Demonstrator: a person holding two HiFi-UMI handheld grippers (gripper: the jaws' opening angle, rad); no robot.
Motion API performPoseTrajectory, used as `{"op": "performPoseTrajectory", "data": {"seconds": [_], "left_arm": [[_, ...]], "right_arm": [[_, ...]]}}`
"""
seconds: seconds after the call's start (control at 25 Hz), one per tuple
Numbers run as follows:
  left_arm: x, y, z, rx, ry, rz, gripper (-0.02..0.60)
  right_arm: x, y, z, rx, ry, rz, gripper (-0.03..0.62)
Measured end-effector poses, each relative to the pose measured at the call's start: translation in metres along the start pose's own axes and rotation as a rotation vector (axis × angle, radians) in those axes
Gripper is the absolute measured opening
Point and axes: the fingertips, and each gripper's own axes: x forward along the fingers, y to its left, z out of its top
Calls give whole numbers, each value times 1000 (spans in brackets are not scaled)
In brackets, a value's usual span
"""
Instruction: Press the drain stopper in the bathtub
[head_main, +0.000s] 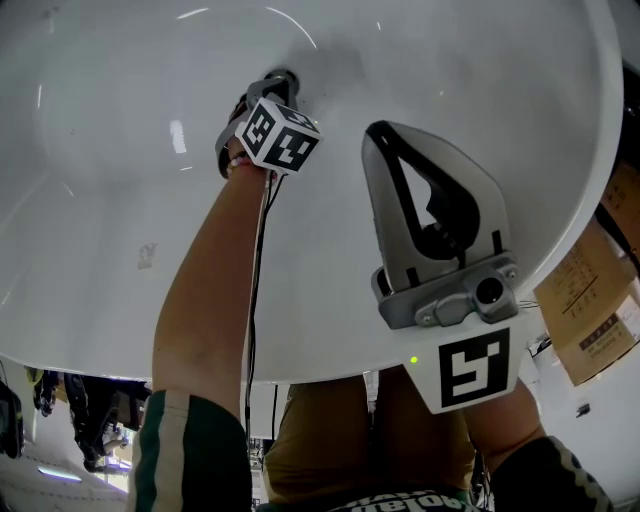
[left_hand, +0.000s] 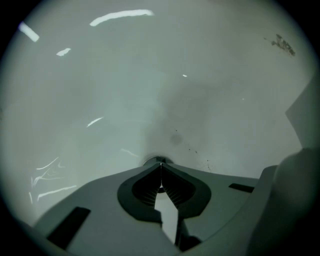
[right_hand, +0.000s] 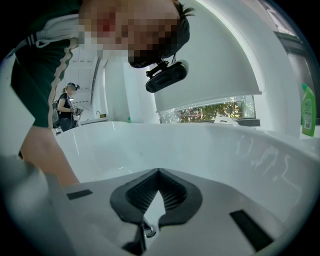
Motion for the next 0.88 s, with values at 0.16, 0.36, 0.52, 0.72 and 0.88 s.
{"op": "performPoseTrajectory", "data": {"seconds": [0.16,0.36,0.52,0.72,0.88], "left_arm": [[-17,1,10,-16,-5,-5,9],[-65,7,23,-69,-55,3,8],[-108,11,26,-117,-85,-3,8],[-172,15,39,-154,-162,8,8],[-216,25,52,-158,-224,29,8]], "right_arm": [[1,3,-1,-24,16,28,11],[-13,3,16,-65,42,16,12],[-21,3,40,-30,57,-21,11],[-37,17,81,-51,35,-29,11],[-47,27,111,-71,18,-38,11]]}}
